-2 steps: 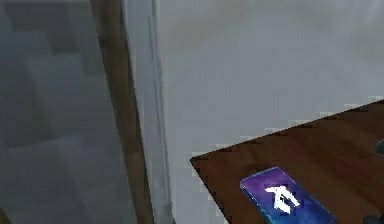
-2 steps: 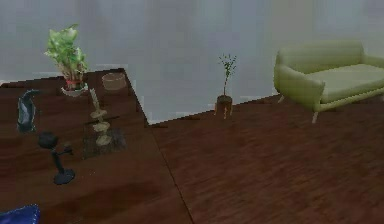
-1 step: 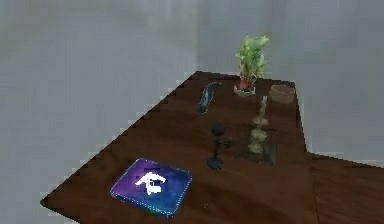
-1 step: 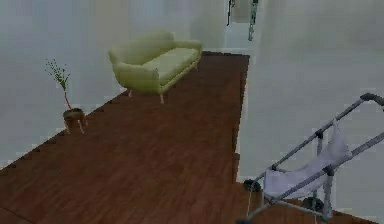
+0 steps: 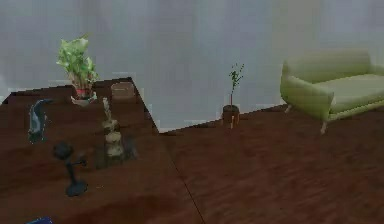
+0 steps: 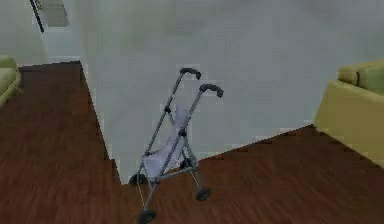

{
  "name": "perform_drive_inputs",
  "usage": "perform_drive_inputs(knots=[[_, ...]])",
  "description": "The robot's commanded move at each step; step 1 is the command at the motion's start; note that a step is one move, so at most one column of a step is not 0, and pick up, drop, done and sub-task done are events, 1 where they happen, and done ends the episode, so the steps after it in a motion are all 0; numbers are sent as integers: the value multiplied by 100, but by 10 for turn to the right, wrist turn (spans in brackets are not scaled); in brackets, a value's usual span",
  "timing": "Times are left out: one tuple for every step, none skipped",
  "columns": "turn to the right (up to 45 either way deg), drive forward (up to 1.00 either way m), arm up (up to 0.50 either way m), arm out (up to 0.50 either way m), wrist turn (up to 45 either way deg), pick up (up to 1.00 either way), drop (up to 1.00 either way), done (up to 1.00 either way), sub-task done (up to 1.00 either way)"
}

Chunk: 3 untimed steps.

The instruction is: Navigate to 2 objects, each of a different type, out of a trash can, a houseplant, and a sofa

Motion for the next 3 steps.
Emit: perform_drive_inputs(knots=[[450,0,0,0,0,0,0,0,0],[60,0,0,0,0,0,0,0,0],[0,60,0,0,0,0,0,0,0]])
